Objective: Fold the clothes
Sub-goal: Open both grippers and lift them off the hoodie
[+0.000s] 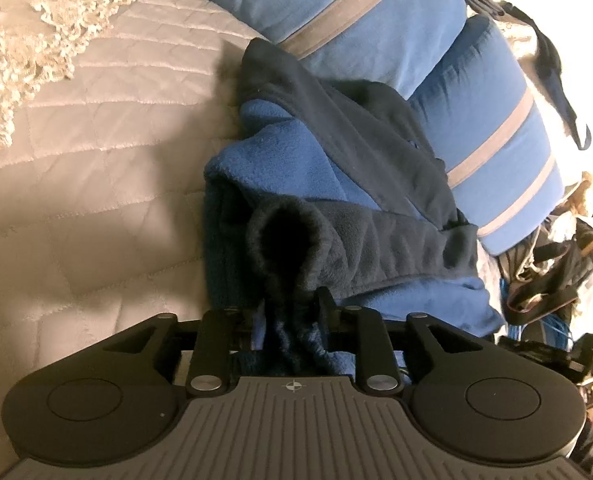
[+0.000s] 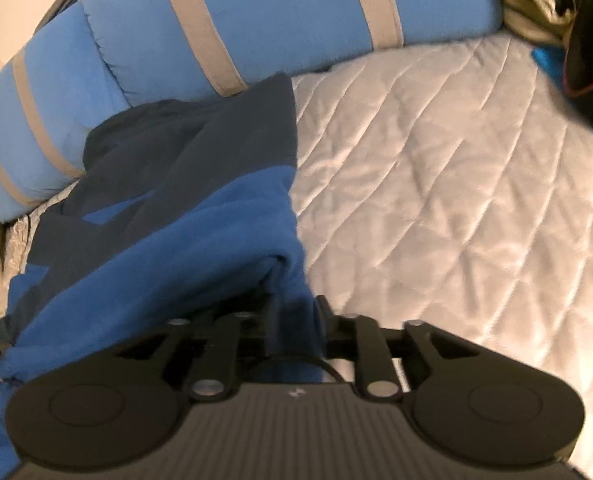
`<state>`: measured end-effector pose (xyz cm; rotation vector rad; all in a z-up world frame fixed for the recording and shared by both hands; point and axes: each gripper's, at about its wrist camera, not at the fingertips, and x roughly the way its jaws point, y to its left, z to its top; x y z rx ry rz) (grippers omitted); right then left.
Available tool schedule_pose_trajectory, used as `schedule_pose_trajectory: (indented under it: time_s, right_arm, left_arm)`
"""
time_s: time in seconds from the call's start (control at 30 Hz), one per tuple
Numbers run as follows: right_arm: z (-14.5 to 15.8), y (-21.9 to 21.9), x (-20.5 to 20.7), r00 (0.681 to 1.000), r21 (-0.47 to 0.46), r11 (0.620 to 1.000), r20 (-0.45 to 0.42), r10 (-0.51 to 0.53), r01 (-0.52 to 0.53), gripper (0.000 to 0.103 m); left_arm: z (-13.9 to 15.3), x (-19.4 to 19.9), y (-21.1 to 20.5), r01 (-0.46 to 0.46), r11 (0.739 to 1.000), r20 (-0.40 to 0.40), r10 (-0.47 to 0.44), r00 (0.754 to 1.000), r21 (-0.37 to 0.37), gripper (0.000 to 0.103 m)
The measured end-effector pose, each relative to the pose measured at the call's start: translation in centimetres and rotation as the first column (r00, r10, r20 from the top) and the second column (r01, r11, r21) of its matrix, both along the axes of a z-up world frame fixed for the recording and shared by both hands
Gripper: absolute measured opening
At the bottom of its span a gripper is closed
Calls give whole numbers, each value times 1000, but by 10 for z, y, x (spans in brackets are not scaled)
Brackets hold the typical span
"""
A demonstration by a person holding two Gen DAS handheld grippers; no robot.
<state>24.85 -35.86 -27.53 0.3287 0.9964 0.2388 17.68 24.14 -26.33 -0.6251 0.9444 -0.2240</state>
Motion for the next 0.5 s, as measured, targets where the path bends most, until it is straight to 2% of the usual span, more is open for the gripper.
schedule_pose_trajectory:
  time_s: [0.03,0.07,0.13,0.2,0.27,0.33,0.4,0.5]
  right_arm:
    - [5,-4,-4,1000,1,1000,20,-2,2,71]
    - [11,-8,-7,999,1,1000,41,-6,6,84]
    - [26,-13,-17,996,-11,1000,92,1,0,92]
    - [41,-16,-26,990,-22,1000,138,6,-3,103]
    - [58,-19,-37,981,-28,1000,196,5,1,103]
    - [75,-19,-45,970,-31,1000,242,8,-1,103]
    - [94,-17,-55,958,-34,999,286,17,-7,103]
    - [126,-14,-72,930,-50,999,365,33,-16,103]
  left_arm:
    - [4,-2,2,-4,1000,6,4,1000,2,36]
    - [8,-5,4,-9,1000,14,9,1000,3,43]
    - [22,-14,8,-19,1000,63,19,998,-4,52]
    - [40,-25,10,-34,999,128,34,991,1,68]
    - [58,-35,13,-50,999,192,48,980,5,76]
    - [76,-46,16,-66,998,256,62,965,8,78]
    - [101,-59,12,-88,995,331,65,941,54,81]
    - [133,-74,4,-111,990,412,68,909,82,84]
